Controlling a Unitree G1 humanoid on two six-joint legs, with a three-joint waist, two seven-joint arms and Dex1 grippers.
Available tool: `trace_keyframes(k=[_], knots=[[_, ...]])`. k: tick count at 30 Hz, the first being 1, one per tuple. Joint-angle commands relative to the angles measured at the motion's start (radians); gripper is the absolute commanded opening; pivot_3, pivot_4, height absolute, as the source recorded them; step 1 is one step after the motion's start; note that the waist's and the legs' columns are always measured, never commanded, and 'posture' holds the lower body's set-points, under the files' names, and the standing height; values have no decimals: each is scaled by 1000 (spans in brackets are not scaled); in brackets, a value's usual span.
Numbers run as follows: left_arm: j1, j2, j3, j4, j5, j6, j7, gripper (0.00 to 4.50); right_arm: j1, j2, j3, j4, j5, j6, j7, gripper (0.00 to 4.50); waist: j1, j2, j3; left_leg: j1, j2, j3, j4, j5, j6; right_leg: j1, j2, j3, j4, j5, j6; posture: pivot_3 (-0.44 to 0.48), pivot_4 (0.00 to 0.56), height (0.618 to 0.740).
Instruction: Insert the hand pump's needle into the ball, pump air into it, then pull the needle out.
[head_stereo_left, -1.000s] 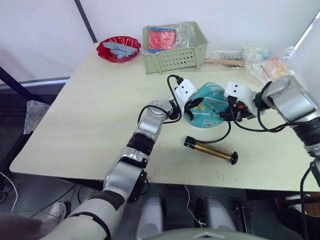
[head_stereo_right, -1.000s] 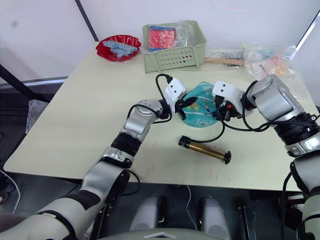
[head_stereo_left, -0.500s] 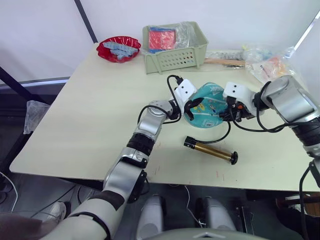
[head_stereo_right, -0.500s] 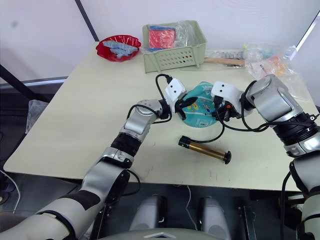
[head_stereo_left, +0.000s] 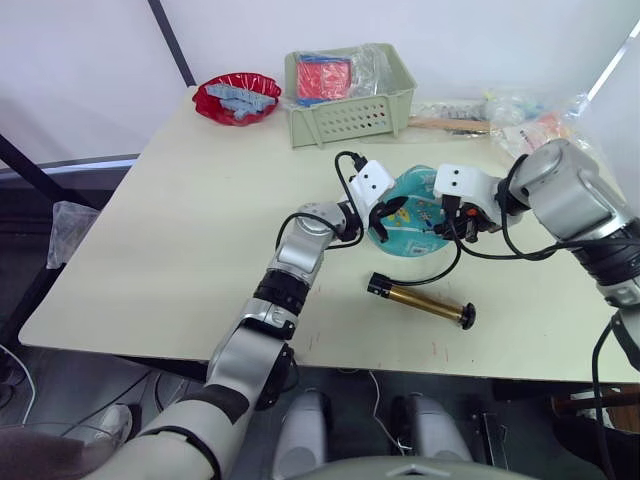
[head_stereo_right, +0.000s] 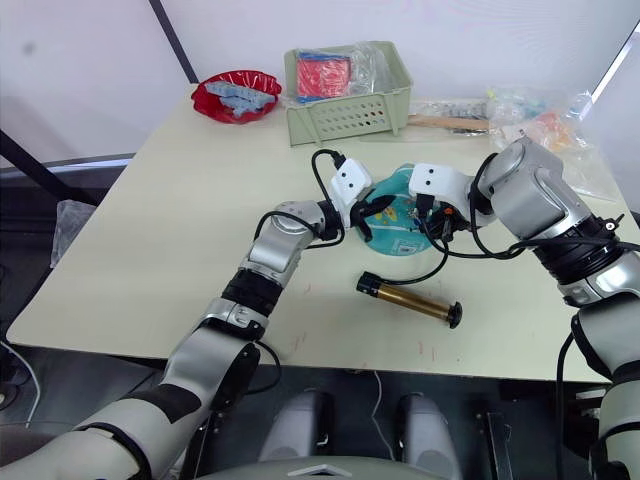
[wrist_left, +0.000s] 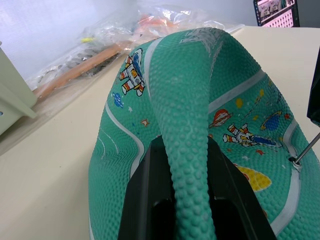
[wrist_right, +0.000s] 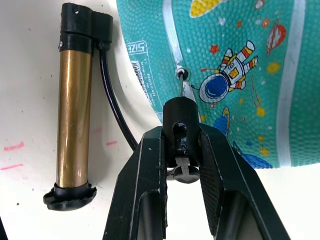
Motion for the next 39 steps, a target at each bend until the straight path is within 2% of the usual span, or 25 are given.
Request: trace_keyframes(k=[1, 13, 39], knots=[[20, -36, -61, 5, 16, 31, -25, 64, -54, 27, 15, -45, -11, -52, 44, 349, 0, 0, 0, 0, 0, 0, 0, 0, 0, 0, 0, 0, 0, 0, 0, 0, 150, 735], [23, -40, -60, -2, 17, 50, -20, 64, -49, 112, 43, 19, -129, -152, 21, 349, -3, 0, -1, 2, 0, 0, 0, 0, 0, 1, 0, 0, 1, 0, 0, 0, 150, 735], [32, -48, -43, -9, 27, 57, -18, 64, 17, 268, 22, 103, -224, -174, -31, 349, -26, 0, -3, 6, 0, 1, 0, 0, 0, 4, 0, 1, 3, 0, 0, 0, 150, 735]])
